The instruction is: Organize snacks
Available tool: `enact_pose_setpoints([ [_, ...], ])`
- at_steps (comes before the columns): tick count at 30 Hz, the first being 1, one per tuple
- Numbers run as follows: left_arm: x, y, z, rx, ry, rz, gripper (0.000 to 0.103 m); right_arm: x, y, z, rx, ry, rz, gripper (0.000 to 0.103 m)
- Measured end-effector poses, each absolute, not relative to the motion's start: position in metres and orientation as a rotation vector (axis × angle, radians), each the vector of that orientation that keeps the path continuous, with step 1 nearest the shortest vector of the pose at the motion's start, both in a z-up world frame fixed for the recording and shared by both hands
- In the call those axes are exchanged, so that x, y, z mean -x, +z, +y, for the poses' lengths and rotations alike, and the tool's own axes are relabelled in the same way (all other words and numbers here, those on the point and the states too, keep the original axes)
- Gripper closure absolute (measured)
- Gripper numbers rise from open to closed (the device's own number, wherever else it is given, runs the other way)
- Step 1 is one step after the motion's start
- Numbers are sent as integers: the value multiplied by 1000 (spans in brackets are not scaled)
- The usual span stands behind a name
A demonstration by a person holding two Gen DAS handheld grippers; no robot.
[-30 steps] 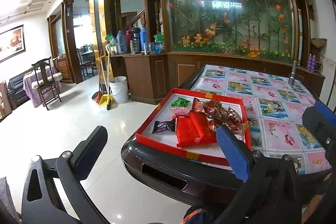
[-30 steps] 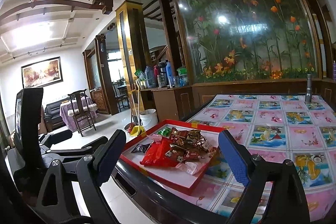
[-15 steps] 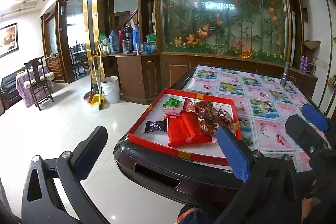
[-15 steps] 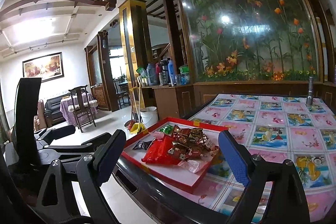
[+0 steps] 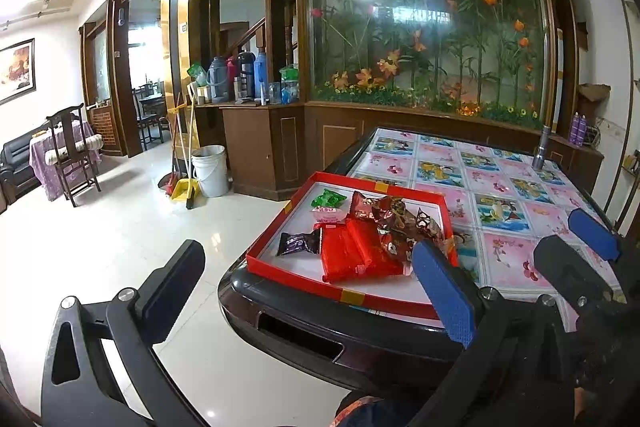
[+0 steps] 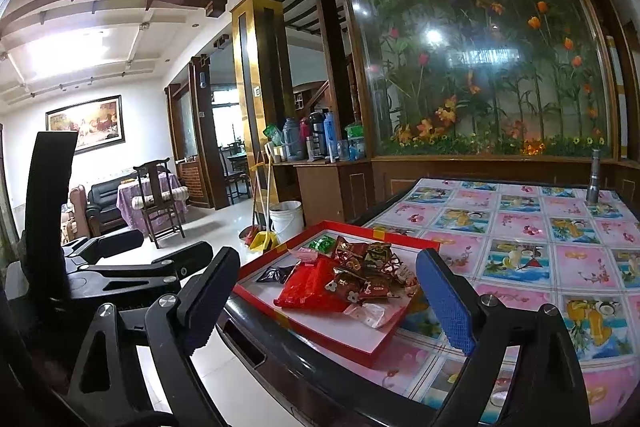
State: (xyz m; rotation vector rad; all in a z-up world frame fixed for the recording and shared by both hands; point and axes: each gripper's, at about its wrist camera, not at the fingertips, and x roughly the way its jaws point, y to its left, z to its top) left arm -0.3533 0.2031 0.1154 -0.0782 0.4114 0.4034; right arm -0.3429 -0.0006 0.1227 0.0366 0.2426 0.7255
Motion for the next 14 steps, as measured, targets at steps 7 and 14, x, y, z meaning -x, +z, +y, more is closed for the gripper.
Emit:
enact_pose_setpoints([
  [7,354,115,205,82,398,413,0,345,121,8,-12,742,256,12],
  [14,355,117,202,87,375,402,0,345,120,9,-7,740,258,12],
])
